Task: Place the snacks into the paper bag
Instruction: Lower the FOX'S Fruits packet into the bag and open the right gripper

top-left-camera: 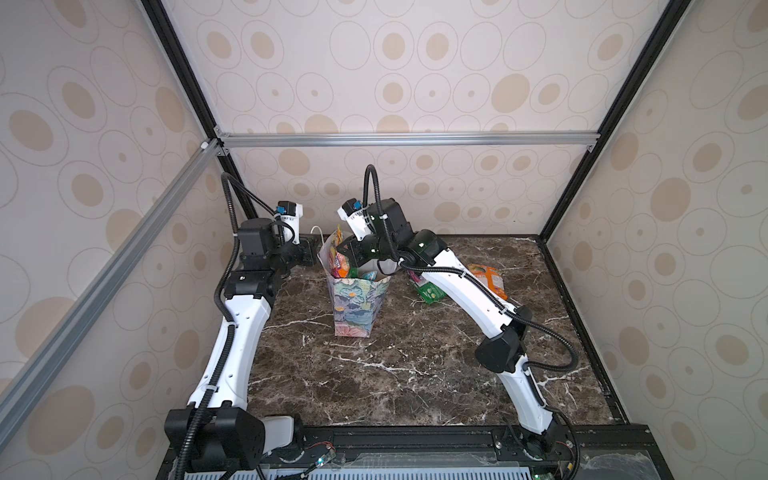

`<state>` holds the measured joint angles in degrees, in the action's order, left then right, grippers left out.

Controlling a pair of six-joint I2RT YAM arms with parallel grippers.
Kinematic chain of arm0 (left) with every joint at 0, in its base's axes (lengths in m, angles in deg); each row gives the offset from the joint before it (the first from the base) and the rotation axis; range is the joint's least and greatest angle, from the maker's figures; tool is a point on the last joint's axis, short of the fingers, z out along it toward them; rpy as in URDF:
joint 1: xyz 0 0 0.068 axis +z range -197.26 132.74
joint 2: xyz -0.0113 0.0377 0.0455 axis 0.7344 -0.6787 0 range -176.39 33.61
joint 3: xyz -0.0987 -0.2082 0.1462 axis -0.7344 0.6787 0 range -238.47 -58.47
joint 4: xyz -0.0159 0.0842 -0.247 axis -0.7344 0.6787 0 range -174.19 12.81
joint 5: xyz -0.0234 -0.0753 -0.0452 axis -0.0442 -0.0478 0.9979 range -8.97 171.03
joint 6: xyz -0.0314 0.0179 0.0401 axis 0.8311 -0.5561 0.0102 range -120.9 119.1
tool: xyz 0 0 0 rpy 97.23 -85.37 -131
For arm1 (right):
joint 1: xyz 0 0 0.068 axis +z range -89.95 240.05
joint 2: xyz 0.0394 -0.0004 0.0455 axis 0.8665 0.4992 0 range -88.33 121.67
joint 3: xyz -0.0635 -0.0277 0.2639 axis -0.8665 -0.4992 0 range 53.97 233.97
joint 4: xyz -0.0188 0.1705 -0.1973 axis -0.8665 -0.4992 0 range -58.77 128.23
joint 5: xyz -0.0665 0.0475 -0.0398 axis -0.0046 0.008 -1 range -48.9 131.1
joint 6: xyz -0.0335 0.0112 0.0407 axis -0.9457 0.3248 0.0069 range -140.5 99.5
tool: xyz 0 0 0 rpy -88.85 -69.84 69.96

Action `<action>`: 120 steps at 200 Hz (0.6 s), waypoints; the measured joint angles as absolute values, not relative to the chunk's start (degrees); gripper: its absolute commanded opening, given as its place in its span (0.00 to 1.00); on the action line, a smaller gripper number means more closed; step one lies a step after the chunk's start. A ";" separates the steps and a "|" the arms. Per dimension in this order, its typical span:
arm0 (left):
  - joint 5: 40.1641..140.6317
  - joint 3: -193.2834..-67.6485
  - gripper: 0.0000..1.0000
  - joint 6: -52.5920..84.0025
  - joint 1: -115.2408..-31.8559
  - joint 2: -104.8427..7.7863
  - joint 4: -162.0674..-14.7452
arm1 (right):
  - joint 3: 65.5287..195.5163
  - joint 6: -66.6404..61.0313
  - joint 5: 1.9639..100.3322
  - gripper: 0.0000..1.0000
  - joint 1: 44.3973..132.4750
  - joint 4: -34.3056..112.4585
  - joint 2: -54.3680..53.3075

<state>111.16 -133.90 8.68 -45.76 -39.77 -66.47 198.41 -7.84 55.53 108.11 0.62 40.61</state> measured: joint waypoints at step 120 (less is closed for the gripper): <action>109.93 -133.88 0.04 8.27 -45.76 -39.46 -65.71 | 189.87 -8.87 43.84 0.22 108.04 -2.24 35.41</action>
